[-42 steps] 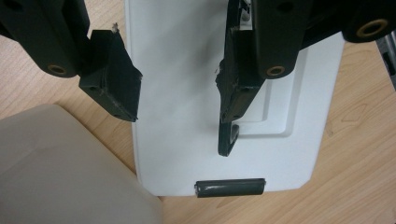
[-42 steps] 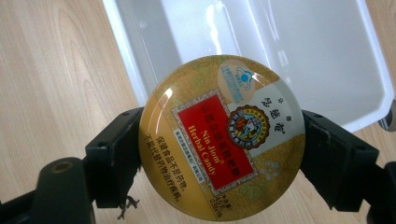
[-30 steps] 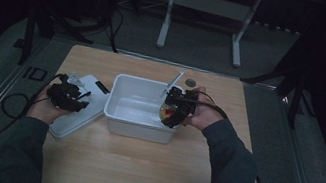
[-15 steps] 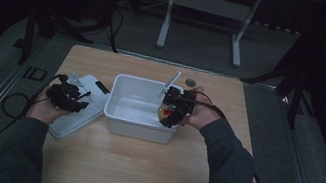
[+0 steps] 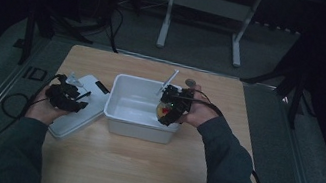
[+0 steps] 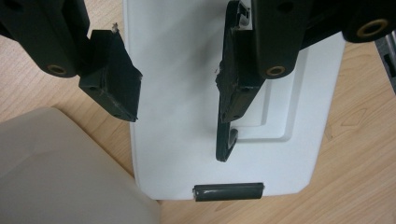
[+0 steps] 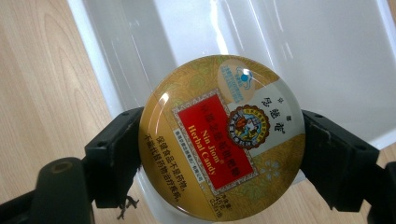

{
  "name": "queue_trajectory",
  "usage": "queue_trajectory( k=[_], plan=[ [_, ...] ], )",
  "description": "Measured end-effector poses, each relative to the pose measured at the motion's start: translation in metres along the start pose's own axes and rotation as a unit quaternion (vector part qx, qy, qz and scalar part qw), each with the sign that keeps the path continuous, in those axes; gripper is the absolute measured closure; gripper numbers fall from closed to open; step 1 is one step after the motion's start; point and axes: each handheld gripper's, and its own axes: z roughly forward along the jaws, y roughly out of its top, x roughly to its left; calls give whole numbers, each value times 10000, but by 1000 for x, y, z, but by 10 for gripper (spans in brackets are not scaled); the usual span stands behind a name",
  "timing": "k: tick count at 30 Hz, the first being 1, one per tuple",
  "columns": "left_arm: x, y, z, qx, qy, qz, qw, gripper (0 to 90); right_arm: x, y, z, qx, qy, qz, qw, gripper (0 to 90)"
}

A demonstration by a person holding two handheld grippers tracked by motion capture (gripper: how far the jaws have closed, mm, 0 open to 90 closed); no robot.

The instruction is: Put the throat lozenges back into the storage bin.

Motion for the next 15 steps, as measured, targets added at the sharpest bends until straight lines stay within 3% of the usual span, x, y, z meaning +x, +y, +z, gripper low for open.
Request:
queue_trajectory(
  k=[15],
  plan=[
    [0, -1, -1, 5, 4, -2, 10000, 482, -4, 3, 8, 21, 17, 101, 9999, 198]
  ],
)
